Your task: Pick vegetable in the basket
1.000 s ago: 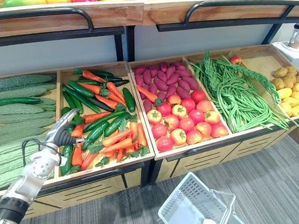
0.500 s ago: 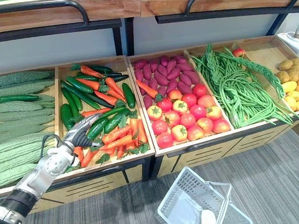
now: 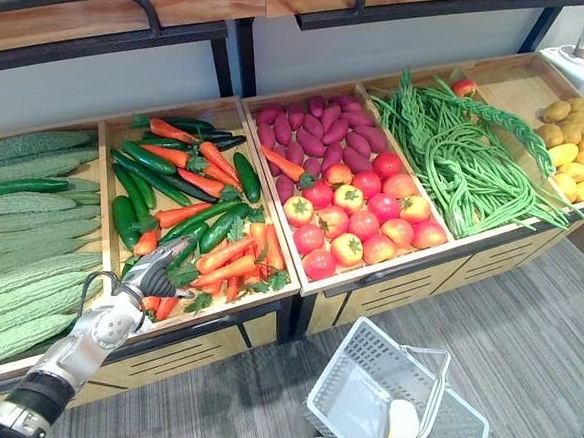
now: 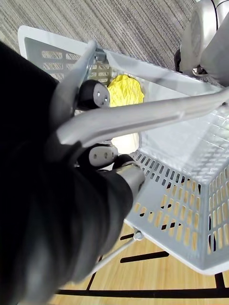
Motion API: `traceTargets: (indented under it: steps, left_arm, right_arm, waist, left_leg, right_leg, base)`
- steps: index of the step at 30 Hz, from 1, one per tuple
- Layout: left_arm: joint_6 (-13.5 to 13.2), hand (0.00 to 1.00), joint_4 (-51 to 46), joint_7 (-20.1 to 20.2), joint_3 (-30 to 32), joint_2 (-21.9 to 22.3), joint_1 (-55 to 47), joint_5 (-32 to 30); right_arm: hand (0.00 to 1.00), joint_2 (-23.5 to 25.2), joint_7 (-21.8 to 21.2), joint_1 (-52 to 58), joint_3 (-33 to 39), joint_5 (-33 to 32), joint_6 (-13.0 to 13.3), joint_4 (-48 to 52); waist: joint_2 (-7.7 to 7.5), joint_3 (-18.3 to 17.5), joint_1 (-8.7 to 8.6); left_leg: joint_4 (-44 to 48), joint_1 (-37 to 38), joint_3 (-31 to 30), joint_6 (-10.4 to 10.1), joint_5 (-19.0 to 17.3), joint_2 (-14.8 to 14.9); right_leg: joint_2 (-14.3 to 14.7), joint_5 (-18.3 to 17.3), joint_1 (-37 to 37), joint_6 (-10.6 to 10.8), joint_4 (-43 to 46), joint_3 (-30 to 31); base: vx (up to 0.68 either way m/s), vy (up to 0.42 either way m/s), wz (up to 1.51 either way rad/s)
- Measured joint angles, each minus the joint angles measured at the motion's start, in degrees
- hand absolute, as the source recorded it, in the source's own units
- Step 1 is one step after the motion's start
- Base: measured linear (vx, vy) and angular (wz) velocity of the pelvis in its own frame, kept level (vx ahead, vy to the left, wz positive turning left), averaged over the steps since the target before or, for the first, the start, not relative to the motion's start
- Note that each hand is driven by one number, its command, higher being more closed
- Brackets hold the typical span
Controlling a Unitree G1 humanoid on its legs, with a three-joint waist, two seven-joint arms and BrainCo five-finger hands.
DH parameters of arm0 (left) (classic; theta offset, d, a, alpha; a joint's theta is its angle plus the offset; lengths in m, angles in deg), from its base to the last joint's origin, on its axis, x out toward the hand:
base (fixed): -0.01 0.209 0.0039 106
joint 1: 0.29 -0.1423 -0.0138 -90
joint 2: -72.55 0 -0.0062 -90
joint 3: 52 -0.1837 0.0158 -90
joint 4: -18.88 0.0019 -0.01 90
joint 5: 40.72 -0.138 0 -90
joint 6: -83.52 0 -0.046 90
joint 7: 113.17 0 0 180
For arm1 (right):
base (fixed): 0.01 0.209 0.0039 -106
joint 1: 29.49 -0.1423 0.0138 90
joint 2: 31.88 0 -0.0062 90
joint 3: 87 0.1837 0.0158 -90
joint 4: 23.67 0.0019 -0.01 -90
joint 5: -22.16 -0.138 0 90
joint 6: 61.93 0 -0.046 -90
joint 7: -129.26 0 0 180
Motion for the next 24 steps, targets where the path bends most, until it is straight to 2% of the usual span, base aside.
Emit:
traceTargets:
  steps: [4, 9, 20, 21, 24]
  left_arm:
    - [0.4, 0.00, 3.8, -0.2, 0.0, 1.5, 2.0, -0.1]
    - [1.6, 0.00, 5.5, -1.6, 0.1, 2.4, 4.1, -0.1]
    - [2.2, 0.00, 8.0, -3.4, -0.1, 4.8, 9.8, -0.1]
    - [2.2, 1.00, 8.5, -3.7, -0.1, 4.9, 10.2, -0.1]
    - [2.5, 1.00, 10.0, -4.8, -0.1, 6.1, 11.3, -0.1]
  right_arm:
    - [1.00, 0.0, 0.0, -0.7, 0.0, 0.0, 0.0, 0.2]
    - [1.00, 0.0, 0.1, -2.0, -0.4, 0.0, 0.0, 0.6]
    - [1.00, 0.0, 0.3, -5.6, -2.4, 0.0, 0.1, 2.1]
    - [1.00, 0.0, 0.3, -5.7, -2.4, 0.0, 0.1, 2.2]
    - [1.00, 0.0, 0.3, -5.8, -2.4, -0.1, 0.1, 2.2]
  waist:
    - [0.04, 0.4, 0.02]
    - [0.13, 1.1, 0.00]
    - [0.20, 3.7, -0.02]
    - [0.20, 3.7, -0.04]
    - [0.26, 3.7, -0.05]
  left_leg:
    - [0.0, -0.2, 0.9, 0.0, 0.0, 0.0]
    - [0.4, -1.5, 1.7, -0.2, -0.1, 0.0]
    - [1.6, -4.8, 4.2, -0.3, -0.2, 0.4]
    - [1.7, -5.1, 4.3, -0.3, -0.2, 0.4]
    - [2.0, -5.2, 4.5, -0.3, -0.2, 0.6]
  right_leg:
    - [0.0, 0.0, -0.8, 0.0, 0.3, 0.6]
    - [0.0, 0.0, -2.7, 0.0, 0.7, 1.4]
    - [0.4, 0.0, -8.1, 0.0, 2.8, 3.6]
    - [0.4, 0.0, -8.4, 0.0, 3.1, 3.7]
    - [0.5, 0.0, -8.6, 0.0, 3.2, 3.7]
  base:
    - [0.00, -0.021, -0.08]
    - [0.00, -0.019, -0.07]
    - [-0.02, -0.033, -0.10]
    - [-0.01, -0.037, -0.06]
    - [0.00, -0.024, -0.02]
